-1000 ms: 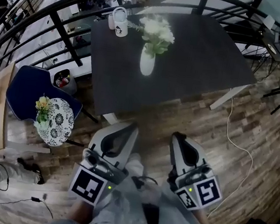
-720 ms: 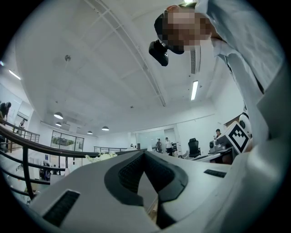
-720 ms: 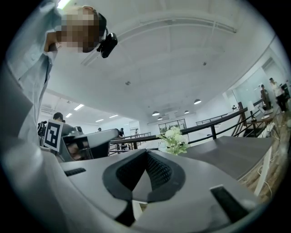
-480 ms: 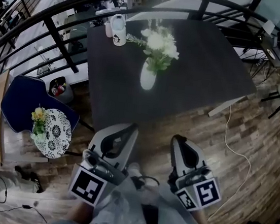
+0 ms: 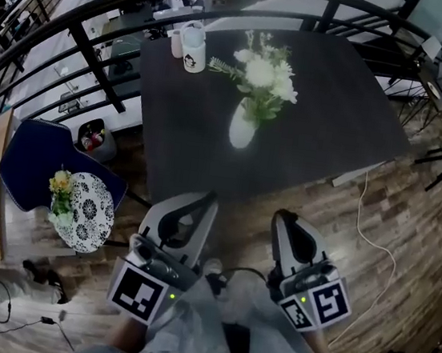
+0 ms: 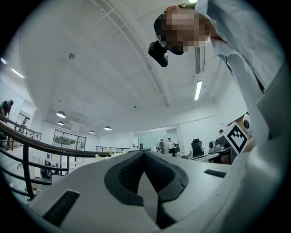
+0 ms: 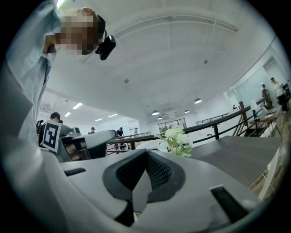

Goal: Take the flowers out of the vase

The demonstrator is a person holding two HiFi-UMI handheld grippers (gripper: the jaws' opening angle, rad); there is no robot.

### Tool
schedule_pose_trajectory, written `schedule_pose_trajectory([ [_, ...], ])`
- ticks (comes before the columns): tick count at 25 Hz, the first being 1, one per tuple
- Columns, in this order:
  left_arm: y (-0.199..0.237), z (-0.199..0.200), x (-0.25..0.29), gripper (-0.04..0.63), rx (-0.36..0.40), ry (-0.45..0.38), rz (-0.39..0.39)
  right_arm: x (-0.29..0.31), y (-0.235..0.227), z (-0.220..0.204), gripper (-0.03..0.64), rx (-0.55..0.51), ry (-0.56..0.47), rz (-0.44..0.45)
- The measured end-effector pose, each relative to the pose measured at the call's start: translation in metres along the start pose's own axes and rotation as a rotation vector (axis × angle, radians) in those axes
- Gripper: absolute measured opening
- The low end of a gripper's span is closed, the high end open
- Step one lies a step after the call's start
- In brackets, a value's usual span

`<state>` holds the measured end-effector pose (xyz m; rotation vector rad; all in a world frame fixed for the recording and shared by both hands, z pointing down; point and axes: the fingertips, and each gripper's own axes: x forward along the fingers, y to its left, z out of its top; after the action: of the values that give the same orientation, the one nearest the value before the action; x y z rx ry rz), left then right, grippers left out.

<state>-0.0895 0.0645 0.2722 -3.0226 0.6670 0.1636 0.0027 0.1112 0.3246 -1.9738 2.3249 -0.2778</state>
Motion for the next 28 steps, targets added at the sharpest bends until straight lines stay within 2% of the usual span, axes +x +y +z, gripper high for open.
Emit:
schedule_pose_trajectory([
  [6,0.012,-0.005,0.001,-0.002,-0.012,0.004,0.030,0.012,-0.002,-0.004,0.003,-0.001,0.023,0.017],
  [13,0.028,-0.008,0.009,-0.002,-0.003,0.005,0.095,0.036,-0.012,-0.004,0.003,-0.002,0.037,0.079],
  [28,0.060,-0.018,0.059,-0.002,-0.005,0.029,0.245,0.092,-0.062,0.012,0.003,-0.020,0.075,0.213],
])
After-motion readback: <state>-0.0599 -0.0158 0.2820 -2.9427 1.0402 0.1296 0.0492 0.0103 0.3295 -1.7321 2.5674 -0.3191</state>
